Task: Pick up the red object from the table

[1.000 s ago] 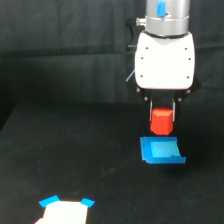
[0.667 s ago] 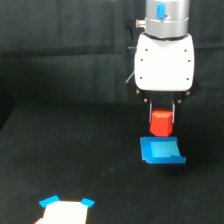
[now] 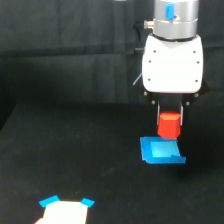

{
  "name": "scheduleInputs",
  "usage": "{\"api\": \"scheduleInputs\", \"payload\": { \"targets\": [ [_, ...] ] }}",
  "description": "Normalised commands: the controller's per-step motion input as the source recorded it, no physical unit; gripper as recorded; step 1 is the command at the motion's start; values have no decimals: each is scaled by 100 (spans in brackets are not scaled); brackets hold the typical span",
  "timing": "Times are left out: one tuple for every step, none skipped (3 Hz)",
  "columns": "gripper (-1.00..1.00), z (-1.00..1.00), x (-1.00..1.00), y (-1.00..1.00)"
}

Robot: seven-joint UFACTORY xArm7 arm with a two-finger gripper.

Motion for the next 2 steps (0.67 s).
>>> {"api": "scheduleInputs", "payload": {
  "targets": [
    [-100,46,21,32],
    [-100,19,24,11]
  ]
}}
